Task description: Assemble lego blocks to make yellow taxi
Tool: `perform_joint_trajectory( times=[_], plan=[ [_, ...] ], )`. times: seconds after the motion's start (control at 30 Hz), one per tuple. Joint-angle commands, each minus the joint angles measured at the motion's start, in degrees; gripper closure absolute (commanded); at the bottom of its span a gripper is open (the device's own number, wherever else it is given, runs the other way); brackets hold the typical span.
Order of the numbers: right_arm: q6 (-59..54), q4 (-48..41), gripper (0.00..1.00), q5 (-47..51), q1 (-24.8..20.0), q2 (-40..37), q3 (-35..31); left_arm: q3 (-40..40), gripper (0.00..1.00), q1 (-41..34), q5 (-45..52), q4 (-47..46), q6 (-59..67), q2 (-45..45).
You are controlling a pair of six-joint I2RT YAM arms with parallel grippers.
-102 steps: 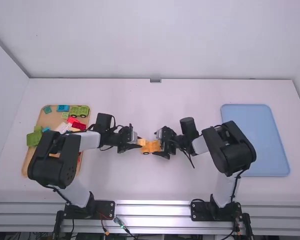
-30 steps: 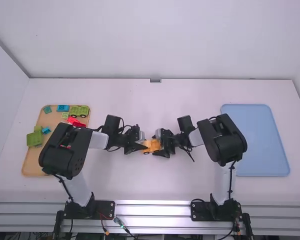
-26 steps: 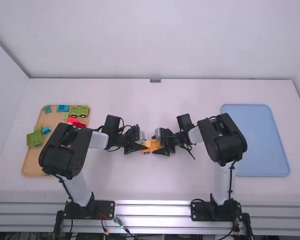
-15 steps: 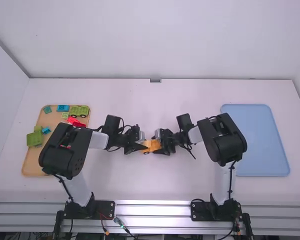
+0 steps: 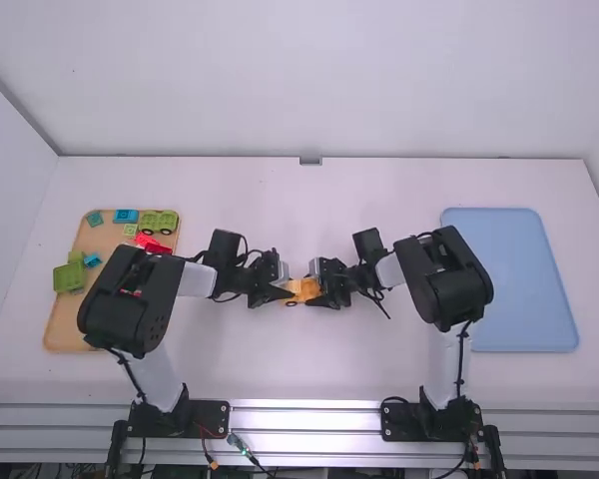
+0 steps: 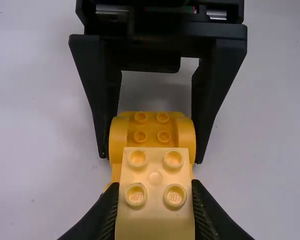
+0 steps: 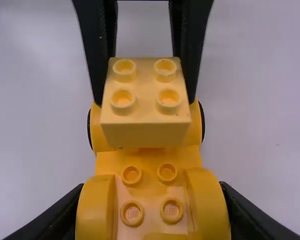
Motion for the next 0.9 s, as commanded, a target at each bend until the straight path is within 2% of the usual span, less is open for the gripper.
perform_joint_trajectory(
  times=[0.0, 0.17, 0.47, 0.87],
  plan=[
    [3.6, 1.0, 0.48, 0.8, -0.5, 0.8, -0.3, -0.4, 0.89, -0.1, 0.6, -0.3, -0.2, 0.5],
    [6.4, 5.1, 0.47, 0.8, -0.5, 0.8, -1.5, -0.4, 0.89, -0.5, -2.5, -0.3, -0.2, 0.5],
    [3.6, 4.6, 0.43, 0.6, -0.1, 0.8, -2.5, -0.4, 0.91, -0.3, -3.0, 2.1, -0.2, 0.5],
    [3.5, 4.7, 0.43, 0.4, 0.0, 0.8, -2.6, -0.4, 0.93, -0.5, -3.5, 2.4, -0.2, 0.6]
  ],
)
